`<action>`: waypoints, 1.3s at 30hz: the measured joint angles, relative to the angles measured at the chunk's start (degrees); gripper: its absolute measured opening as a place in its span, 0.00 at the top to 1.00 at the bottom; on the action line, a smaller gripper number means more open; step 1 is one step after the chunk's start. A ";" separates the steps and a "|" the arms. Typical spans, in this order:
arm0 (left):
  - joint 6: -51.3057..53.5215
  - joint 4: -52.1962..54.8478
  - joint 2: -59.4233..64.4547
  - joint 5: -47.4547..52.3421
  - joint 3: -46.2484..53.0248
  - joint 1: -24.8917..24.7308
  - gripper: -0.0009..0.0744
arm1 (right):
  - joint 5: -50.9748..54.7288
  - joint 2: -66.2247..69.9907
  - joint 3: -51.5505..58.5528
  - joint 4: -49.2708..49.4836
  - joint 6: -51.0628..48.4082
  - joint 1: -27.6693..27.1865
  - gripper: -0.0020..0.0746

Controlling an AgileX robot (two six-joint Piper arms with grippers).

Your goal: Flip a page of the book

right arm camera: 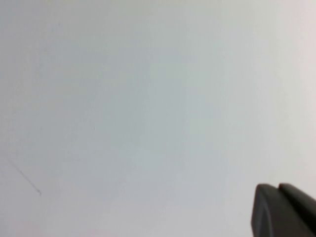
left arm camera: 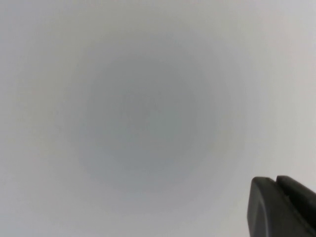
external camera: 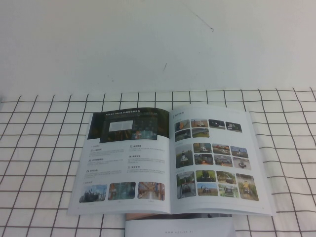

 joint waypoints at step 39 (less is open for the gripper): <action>17.08 -29.97 81.68 50.49 -41.60 -0.37 0.99 | 53.37 67.26 -33.69 43.91 -42.66 0.00 0.98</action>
